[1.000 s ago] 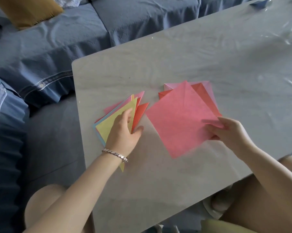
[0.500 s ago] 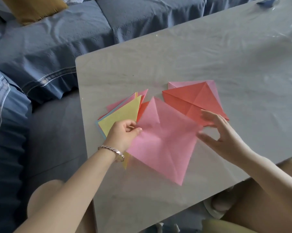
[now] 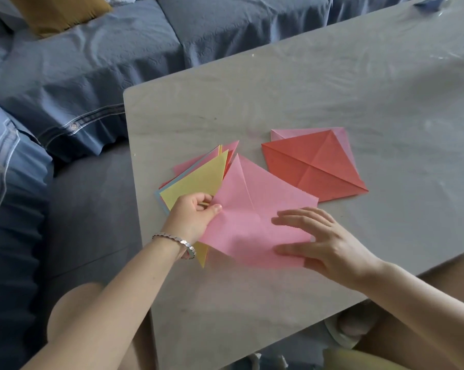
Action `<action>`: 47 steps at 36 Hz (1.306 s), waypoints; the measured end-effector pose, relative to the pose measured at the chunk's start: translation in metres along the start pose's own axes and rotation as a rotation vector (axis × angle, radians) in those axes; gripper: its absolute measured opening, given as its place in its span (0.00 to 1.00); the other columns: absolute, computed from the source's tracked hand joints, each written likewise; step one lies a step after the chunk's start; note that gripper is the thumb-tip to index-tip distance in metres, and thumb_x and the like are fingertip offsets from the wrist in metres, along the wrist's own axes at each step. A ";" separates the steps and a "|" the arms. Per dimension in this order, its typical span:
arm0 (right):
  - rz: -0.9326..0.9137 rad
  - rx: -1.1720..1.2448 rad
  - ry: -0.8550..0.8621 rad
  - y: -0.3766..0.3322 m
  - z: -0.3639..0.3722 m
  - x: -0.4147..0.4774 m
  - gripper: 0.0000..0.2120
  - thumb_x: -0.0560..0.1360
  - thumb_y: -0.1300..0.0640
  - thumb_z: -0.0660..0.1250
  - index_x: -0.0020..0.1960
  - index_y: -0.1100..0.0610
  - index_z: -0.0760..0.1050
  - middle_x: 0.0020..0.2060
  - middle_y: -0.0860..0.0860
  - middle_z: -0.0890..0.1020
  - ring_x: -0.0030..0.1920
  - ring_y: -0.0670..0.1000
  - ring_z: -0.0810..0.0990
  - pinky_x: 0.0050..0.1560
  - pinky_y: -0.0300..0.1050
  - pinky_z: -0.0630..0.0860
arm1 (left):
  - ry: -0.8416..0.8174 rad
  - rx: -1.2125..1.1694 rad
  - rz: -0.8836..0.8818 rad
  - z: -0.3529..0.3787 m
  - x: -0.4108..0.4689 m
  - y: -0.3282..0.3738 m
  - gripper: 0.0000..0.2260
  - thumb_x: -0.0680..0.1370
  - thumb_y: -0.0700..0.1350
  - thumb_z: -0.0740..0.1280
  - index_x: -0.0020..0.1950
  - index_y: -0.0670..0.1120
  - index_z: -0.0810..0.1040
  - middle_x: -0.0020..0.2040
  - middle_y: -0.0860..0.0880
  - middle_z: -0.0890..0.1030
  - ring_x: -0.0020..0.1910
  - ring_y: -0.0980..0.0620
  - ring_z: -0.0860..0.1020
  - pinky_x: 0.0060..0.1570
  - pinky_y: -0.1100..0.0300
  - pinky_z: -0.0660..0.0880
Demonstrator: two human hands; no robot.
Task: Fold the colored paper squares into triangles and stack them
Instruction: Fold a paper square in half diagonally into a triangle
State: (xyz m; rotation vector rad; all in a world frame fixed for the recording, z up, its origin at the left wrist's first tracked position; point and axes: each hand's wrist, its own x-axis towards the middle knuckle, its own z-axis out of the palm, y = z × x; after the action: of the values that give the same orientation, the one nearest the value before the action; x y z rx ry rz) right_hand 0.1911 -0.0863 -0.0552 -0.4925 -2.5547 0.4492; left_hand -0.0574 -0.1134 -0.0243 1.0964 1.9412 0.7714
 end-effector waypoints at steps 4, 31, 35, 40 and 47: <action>0.168 0.227 -0.019 -0.007 -0.009 0.004 0.15 0.76 0.46 0.63 0.48 0.54 0.82 0.48 0.48 0.82 0.53 0.46 0.79 0.54 0.44 0.75 | 0.030 0.174 0.120 0.000 -0.005 0.000 0.03 0.75 0.42 0.67 0.42 0.47 0.77 0.38 0.47 0.80 0.36 0.52 0.75 0.35 0.67 0.68; 0.953 0.542 0.456 -0.022 -0.021 0.039 0.08 0.64 0.58 0.77 0.32 0.52 0.78 0.26 0.41 0.78 0.28 0.35 0.74 0.31 0.24 0.67 | -0.014 0.060 0.348 0.018 -0.051 0.050 0.08 0.72 0.48 0.70 0.50 0.54 0.79 0.40 0.59 0.81 0.42 0.64 0.78 0.44 0.74 0.72; 0.903 0.561 0.492 -0.031 -0.024 0.042 0.11 0.64 0.61 0.76 0.33 0.48 0.77 0.26 0.35 0.79 0.29 0.35 0.75 0.33 0.25 0.68 | 0.137 0.080 0.434 0.024 -0.052 0.050 0.08 0.72 0.39 0.71 0.48 0.49 0.82 0.36 0.60 0.79 0.38 0.63 0.77 0.40 0.76 0.71; 0.972 0.661 0.541 -0.042 -0.028 0.039 0.10 0.65 0.56 0.75 0.43 0.45 0.78 0.31 0.39 0.83 0.30 0.36 0.78 0.32 0.27 0.70 | 0.158 0.049 0.465 0.029 -0.057 0.051 0.06 0.72 0.37 0.71 0.44 0.48 0.83 0.35 0.64 0.78 0.35 0.67 0.77 0.38 0.78 0.69; 0.981 0.709 0.550 -0.048 -0.029 0.038 0.07 0.67 0.59 0.73 0.40 0.47 0.81 0.32 0.39 0.83 0.31 0.37 0.79 0.32 0.28 0.73 | 0.189 0.073 0.495 0.029 -0.060 0.050 0.05 0.71 0.38 0.72 0.43 0.47 0.83 0.34 0.64 0.78 0.36 0.67 0.77 0.38 0.78 0.68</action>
State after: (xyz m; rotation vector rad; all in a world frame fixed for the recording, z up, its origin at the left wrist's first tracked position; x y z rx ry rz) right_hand 0.1629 -0.1067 0.0032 -1.3274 -1.3490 1.2659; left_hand 0.0082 -0.1406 0.0192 1.6315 1.8792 1.1066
